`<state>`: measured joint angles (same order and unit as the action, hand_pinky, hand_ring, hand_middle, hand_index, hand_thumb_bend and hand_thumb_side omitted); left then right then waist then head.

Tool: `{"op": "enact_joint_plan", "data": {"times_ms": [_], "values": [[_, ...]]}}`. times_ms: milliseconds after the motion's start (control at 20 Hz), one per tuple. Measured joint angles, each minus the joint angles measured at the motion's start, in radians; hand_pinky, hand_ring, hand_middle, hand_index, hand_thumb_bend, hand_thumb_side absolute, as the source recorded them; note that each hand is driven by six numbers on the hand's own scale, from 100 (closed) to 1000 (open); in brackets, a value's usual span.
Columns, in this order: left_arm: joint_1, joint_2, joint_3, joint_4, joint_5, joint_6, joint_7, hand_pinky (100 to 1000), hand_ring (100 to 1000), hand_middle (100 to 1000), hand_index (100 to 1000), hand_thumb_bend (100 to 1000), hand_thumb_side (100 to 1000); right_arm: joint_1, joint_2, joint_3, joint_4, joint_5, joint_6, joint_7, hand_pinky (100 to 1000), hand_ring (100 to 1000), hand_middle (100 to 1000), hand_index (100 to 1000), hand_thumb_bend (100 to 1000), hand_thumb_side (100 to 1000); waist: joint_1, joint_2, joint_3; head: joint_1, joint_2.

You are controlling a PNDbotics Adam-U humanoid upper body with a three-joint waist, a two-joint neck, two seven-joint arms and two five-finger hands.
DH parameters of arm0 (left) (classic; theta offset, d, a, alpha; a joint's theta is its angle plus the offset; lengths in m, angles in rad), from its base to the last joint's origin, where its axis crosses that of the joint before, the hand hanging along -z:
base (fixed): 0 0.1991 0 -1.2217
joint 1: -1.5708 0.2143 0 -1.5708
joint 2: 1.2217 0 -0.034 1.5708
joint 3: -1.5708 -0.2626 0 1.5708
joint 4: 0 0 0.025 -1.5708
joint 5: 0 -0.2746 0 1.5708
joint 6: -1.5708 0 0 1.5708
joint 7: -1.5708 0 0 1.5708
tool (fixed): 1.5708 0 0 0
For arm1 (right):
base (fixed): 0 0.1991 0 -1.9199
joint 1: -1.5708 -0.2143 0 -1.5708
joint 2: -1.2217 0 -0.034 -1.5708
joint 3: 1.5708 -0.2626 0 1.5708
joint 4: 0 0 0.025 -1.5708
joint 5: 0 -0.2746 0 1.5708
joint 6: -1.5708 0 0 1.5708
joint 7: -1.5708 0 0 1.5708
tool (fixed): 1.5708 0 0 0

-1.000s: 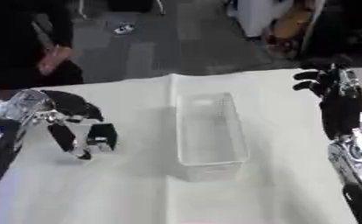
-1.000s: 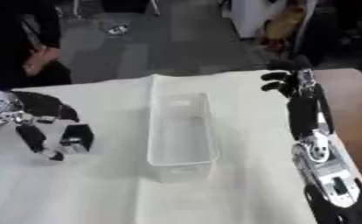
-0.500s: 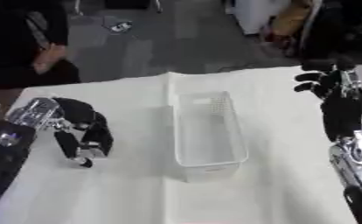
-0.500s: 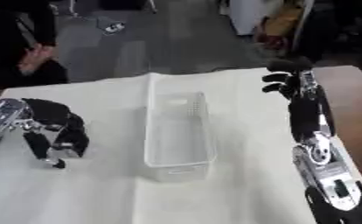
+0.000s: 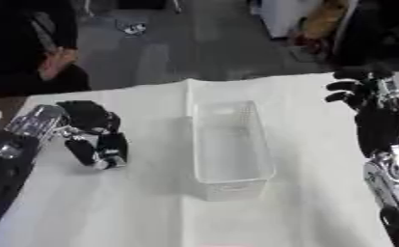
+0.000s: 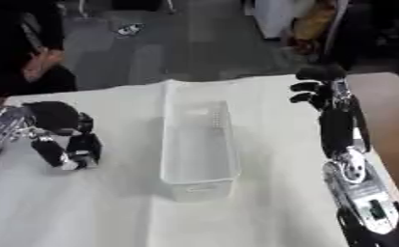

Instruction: Pick up objects on the table and place them in the box.

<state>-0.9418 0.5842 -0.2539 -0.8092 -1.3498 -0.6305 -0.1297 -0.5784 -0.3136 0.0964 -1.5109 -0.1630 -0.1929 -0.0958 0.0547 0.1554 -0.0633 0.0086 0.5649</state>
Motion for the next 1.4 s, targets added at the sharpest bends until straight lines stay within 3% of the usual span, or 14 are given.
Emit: {"op": "enact_joint_plan", "data": {"times_ms": [300,800,1400], "values": [[0.001,0.025,0.003,-0.073,0.093,0.041,0.032,100,100,100,267,100,687,0.001,0.000,0.000,0.000,0.003,0.001,0.001,547,617,641,714,186,1000,0.000,-0.010,0.005,0.000,0.000],[-0.064,0.057,0.023,-0.175,0.348,0.106,0.103,100,100,100,252,100,674,0.000,0.000,0.000,0.000,0.003,0.001,0.001,547,617,640,714,186,1000,0.003,-0.017,0.003,0.001,0.001],[-0.159,0.000,-0.013,-0.165,0.414,0.087,0.113,100,100,100,254,100,676,-0.017,0.000,0.000,-0.003,0.003,-0.004,-0.005,547,621,638,709,185,1000,0.009,-0.015,-0.034,0.019,0.001]]}}
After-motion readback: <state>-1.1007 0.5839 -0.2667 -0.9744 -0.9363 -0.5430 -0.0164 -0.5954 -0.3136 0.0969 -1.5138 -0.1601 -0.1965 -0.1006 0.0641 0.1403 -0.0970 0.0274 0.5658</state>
